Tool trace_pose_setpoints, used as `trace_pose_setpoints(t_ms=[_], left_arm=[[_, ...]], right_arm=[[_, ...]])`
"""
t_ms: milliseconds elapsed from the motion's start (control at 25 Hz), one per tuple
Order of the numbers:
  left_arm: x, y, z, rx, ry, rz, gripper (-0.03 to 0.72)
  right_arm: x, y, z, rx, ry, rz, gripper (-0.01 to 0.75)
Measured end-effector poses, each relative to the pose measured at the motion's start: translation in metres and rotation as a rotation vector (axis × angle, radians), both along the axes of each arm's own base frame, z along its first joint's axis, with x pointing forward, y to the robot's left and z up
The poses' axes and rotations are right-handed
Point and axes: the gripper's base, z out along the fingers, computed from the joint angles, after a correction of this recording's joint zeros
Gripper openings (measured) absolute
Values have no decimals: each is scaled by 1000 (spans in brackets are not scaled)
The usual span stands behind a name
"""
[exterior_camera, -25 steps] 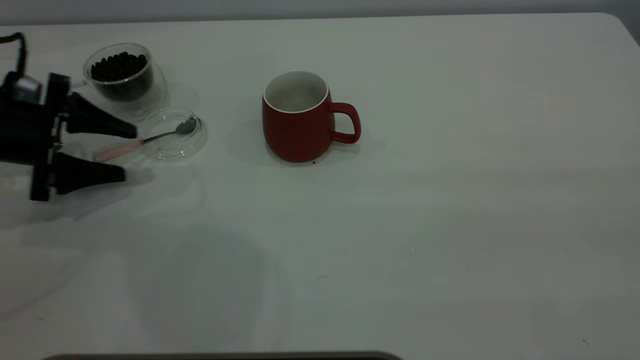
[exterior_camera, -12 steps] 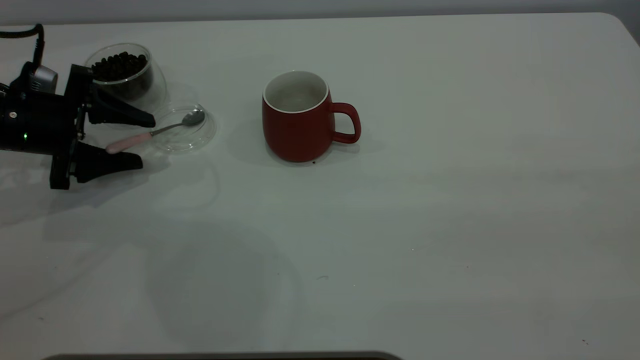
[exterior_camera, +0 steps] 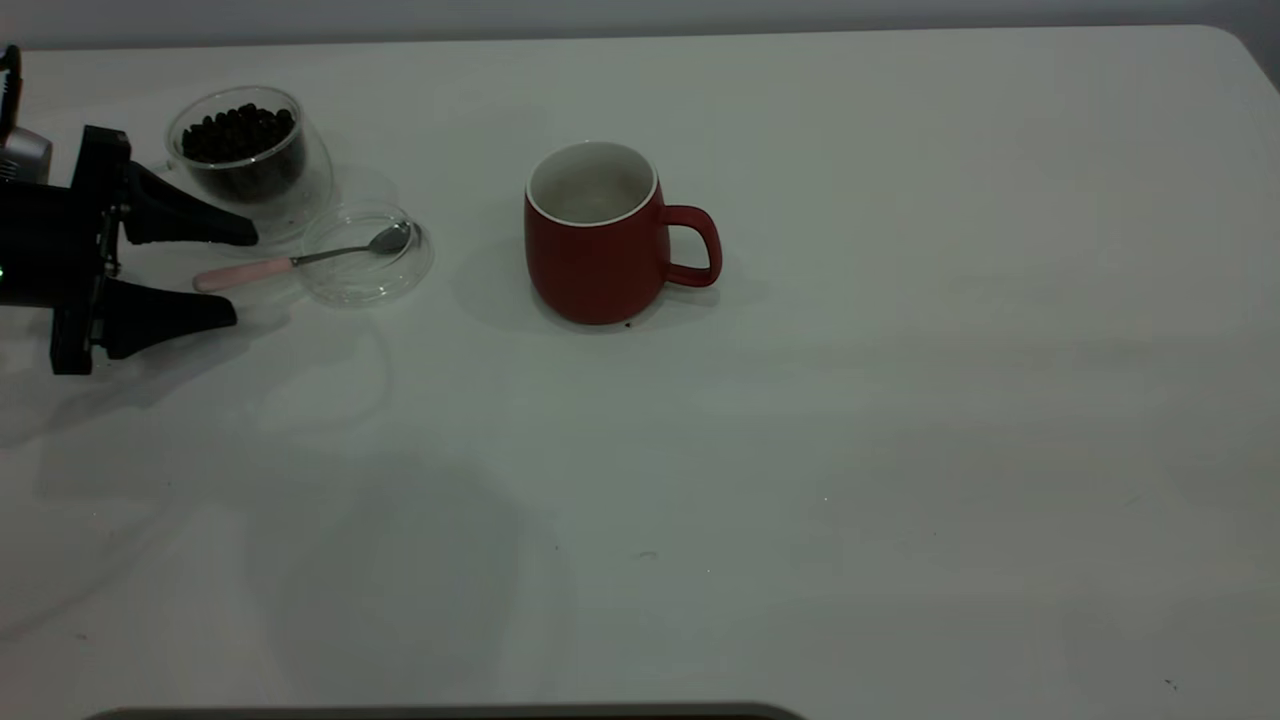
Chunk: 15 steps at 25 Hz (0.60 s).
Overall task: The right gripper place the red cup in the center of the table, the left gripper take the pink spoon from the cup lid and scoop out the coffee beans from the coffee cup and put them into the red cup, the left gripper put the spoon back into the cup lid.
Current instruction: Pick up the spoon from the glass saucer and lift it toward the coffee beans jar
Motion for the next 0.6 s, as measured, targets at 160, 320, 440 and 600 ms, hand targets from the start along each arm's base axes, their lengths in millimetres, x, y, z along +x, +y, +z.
trace_pose_setpoints(t_ms=[160,320,440,600], left_arm=[[-4,11,-1,7,3,4,630],[-11,30,-1,12,2,6,630],[-7,40,2,49,-21,-40,628],[8,44,9,71,-50,-75,626]], right_arm=[[0,0,0,0,0,0,588],[0,0,0,0,0,0,588],[0,0,0,0,0,0,588],[0,0,0,0,0,0,588]])
